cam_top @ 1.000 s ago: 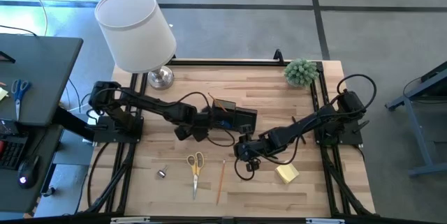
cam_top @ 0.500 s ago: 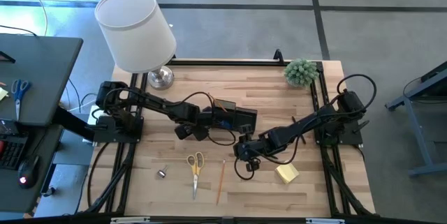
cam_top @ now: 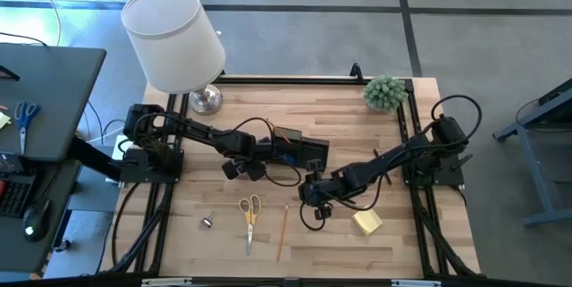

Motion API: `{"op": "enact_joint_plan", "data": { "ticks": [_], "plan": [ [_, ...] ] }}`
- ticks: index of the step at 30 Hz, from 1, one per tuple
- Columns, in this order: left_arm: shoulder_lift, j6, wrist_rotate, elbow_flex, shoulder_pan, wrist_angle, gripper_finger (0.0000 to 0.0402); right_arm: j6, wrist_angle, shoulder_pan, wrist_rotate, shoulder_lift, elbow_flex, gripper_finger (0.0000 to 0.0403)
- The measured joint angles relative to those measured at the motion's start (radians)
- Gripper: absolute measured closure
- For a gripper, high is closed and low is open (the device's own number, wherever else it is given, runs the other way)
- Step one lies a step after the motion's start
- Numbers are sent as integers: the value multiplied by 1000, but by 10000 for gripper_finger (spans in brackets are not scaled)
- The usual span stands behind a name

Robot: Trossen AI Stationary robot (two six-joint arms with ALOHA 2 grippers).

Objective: Pick and place office supplies into organizer
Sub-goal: Put the top black binder clip into the desk organizer

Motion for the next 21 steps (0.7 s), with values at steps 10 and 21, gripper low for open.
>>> {"op": "enact_joint_plan", "data": {
  "ticks": [10, 21],
  "plan": [
    [-7, -83, -23, 2, -4, -42, 271, -1, 1, 0, 0, 0, -1, 263],
    [-70, -257, -70, 86, -105, -173, 281, -3, 13, 0, 8, 0, -1, 263]
  ]
}}
